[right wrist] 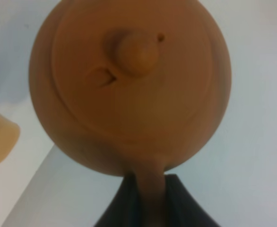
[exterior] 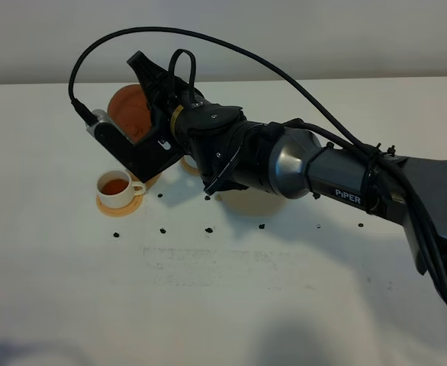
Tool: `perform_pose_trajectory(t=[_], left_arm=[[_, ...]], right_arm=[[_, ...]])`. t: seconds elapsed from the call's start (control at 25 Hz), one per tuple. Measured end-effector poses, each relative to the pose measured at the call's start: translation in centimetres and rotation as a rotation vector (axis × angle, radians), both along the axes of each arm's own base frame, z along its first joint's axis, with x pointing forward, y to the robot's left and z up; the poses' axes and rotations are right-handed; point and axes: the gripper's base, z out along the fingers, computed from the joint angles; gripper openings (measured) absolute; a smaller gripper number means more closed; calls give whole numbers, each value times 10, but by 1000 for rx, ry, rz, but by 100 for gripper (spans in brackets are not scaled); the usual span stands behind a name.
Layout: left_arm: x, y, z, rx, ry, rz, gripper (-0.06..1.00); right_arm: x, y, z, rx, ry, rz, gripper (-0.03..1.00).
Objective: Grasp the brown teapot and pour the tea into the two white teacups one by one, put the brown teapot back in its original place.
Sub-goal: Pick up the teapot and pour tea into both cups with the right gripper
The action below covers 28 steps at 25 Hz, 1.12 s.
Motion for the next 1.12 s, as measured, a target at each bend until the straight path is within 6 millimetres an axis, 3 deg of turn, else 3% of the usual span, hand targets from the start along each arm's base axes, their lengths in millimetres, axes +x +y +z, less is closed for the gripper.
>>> perform_pose_trajectory(t=[1.12], left_arm=[[0,0,0,0,0,0,67]], right_arm=[[0,0,0,22,14,-12,9]])
